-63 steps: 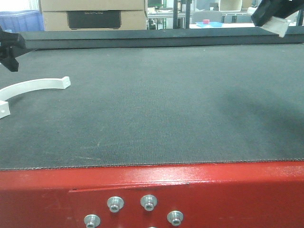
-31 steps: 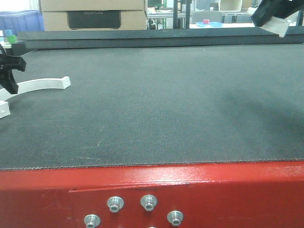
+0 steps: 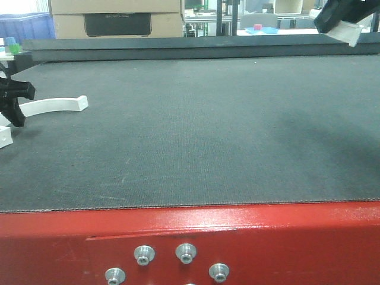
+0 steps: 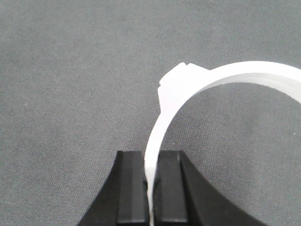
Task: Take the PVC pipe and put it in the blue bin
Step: 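Lift both white arcs off the table with both grippers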
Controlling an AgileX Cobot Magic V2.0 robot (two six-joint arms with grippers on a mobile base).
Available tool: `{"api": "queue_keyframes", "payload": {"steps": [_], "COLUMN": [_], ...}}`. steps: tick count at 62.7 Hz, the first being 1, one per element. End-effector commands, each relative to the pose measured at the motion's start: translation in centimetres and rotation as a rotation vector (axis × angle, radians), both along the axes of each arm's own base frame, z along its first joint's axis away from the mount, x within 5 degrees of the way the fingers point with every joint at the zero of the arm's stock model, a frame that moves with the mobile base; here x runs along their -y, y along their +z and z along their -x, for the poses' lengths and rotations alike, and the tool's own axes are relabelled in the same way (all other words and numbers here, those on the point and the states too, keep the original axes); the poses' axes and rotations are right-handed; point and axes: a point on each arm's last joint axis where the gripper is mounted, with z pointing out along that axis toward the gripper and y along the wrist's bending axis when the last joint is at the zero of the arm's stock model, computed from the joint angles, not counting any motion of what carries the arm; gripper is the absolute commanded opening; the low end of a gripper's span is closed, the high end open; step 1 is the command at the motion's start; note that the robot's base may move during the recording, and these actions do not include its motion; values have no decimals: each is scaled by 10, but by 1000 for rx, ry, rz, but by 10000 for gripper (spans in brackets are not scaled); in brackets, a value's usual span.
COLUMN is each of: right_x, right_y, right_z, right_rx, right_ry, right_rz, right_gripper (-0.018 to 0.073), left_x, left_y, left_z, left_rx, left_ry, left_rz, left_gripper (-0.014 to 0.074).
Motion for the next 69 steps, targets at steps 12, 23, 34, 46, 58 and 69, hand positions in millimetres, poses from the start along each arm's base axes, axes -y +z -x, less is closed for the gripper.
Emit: {"api": "queue_keyframes", "payload": {"steps": [12,23,34,46,58,69], "right_x": [0,0,0,0,2,2], "right_y": [8,8,9,12,28,38], "right_z": [1,1,1,4,9,17], "right_rx": [44,44,46,58,149,181], "right_ry": [-2,-2,-2,-2,-19,-18], "right_rz": [1,1,-3,-4,-9,-15], "right_gripper": [-168,-168,-168,-168,-168,-168], "left_x": [-1,-1,-1,-1,-1,-1], "left_y": [3,3,3,9,27,48], "left_z": [-3,-3,-3,-2,0,6], "left_rx": [25,29,29,48,106,158], "left_ry": [9,9,9,9,10,10], "left_rz": [4,4,4,3,0,-2], "left_gripper": [-78,-111,-111,-111,-111,-111]}}
